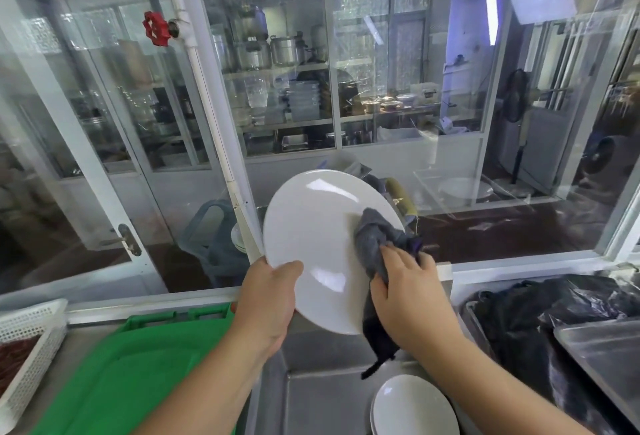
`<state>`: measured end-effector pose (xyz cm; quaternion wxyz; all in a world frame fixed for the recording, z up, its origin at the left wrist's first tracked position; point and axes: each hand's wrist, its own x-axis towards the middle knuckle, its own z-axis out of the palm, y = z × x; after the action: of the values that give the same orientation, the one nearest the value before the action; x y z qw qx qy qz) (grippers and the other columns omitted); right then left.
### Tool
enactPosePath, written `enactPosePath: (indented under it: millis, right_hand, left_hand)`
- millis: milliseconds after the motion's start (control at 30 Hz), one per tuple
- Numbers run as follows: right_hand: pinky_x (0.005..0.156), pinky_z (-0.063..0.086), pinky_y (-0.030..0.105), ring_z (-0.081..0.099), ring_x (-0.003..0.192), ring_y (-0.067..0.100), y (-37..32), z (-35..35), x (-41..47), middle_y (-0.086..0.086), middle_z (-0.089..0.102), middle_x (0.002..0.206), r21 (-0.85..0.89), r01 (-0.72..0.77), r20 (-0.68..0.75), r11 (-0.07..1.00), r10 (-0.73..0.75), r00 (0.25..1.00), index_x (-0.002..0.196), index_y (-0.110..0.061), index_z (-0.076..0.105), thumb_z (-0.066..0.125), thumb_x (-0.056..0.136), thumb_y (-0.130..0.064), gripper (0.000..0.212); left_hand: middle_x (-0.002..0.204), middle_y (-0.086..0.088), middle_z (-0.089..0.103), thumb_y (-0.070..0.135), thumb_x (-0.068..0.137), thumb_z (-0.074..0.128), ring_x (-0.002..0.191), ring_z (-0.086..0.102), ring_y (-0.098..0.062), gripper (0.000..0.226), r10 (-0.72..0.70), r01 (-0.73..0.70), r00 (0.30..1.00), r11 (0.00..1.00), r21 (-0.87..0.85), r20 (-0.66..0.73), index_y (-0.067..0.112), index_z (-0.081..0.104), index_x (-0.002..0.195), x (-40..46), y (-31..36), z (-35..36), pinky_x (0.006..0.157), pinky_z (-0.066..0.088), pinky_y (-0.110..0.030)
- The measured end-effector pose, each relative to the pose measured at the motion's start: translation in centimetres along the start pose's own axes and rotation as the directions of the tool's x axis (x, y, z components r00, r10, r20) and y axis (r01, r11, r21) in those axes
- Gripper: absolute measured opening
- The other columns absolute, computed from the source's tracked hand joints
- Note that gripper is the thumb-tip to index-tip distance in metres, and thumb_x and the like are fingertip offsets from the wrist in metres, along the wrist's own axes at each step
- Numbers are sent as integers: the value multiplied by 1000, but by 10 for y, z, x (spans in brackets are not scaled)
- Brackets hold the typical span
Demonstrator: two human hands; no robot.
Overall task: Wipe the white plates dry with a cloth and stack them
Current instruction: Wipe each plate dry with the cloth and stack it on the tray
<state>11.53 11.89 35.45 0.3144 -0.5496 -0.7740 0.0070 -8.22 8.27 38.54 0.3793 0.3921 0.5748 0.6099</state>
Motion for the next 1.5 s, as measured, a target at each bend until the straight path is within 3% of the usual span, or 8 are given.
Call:
enactPosePath:
  millis: [233,400,467,600,767,1033,1333,1500]
  right_hand:
    - [68,53,40,61,76,17,1,-12,-13,-6,65,79,399,-265,252,878,173,952,87,-29,56,42,89,-41,18]
    - [70,61,41,72,71,27,0,-33,11,16,74,83,851,-510,513,-128,412,753,74,-10,79,53,91,-12,31]
    - [76,63,46,72,76,33,1,-44,18,22,73,90,823,-500,568,-271,347,747,79,-5,81,55,88,-11,29]
    - [100,53,63,72,106,43,-3,-65,34,29,70,125,807,-497,582,-319,284,762,126,4,69,58,93,-27,46]
    - [78,64,52,73,111,41,-4,-83,36,24,74,123,771,-539,609,-339,149,779,111,-2,80,64,84,-77,81]
    - [52,58,37,71,58,30,12,-74,31,18,70,78,720,-656,693,-228,180,698,89,0,79,73,86,-29,30]
    - [64,61,41,74,75,35,25,-45,17,20,74,96,724,-614,685,-313,225,693,116,1,72,83,65,-22,57]
    - [75,61,46,71,89,38,33,-41,19,22,71,106,759,-558,639,-335,221,737,124,-1,70,81,66,-28,64]
  left_hand:
    - [86,17,77,39,78,55,92,72,-18,26,104,-107,994,946,307,27,45,74,93,2,1,-7,79,57,-40]
    - [79,27,69,37,93,52,86,58,25,17,320,-335,939,777,533,125,32,68,96,0,3,-10,63,41,1]
    - [88,26,65,28,102,54,87,60,22,21,400,-429,897,691,582,186,28,68,118,-3,6,-9,67,41,1]
    - [94,10,70,32,99,46,83,63,-13,32,492,-633,763,441,636,418,45,50,129,-13,15,-7,66,48,-31]
    - [105,-2,74,19,94,62,80,70,-32,47,474,-722,669,235,650,572,29,52,139,-21,18,-5,63,57,-46]
    - [97,-7,76,6,80,55,70,74,-27,47,500,-755,417,-275,595,759,7,53,127,-18,9,-5,50,57,-37]
    - [137,-3,70,7,63,82,121,70,-26,77,469,-785,519,-69,616,714,14,66,139,-16,0,-8,93,62,-40]
    - [168,19,31,62,97,59,157,25,-4,75,398,-855,516,183,486,759,38,31,163,-6,2,-27,127,20,-23]
